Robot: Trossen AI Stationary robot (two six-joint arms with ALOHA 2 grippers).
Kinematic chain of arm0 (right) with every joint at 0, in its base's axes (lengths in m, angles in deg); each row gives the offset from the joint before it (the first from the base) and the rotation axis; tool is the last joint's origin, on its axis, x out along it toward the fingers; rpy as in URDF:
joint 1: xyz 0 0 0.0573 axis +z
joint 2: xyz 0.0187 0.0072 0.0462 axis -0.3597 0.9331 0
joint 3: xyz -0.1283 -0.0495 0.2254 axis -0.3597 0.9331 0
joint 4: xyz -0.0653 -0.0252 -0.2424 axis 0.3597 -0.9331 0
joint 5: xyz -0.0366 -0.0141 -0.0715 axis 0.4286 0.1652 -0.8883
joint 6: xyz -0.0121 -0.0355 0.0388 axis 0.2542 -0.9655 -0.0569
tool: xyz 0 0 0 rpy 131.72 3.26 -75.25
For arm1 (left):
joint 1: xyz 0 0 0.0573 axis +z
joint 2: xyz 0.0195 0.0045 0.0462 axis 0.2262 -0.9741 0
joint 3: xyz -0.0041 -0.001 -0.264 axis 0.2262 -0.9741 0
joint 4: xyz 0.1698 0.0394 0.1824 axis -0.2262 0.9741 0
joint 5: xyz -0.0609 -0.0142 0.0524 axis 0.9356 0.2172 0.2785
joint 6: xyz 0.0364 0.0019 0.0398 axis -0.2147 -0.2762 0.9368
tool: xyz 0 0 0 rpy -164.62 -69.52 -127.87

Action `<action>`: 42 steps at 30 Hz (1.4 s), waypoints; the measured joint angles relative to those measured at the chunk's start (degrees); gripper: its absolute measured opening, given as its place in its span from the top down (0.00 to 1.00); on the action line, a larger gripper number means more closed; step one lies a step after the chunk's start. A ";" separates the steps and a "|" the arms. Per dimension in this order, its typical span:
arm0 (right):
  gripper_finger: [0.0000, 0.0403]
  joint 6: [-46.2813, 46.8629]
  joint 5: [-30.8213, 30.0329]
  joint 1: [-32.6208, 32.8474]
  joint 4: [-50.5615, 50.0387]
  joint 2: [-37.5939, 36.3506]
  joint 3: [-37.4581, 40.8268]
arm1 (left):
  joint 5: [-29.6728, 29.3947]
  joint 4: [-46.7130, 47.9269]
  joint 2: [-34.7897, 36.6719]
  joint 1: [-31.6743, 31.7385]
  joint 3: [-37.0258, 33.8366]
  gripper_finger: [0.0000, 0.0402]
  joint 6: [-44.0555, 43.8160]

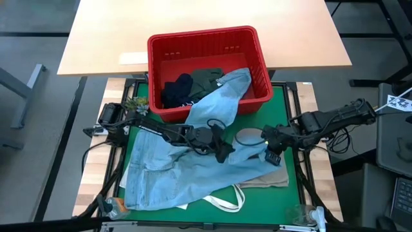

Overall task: Fold Laundry from Bin
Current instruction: Fold the light blue pants

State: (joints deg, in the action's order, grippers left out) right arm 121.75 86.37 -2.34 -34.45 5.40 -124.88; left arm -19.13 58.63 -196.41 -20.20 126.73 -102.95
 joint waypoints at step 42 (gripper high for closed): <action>0.95 -4.79 -9.97 1.49 8.03 0.00 0.00 | 5.65 -4.76 -0.02 0.18 0.02 0.79 -12.50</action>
State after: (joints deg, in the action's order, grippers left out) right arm 116.97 76.40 -0.86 -26.42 5.40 -124.88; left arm -13.48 53.88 -196.43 -20.02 126.76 -115.45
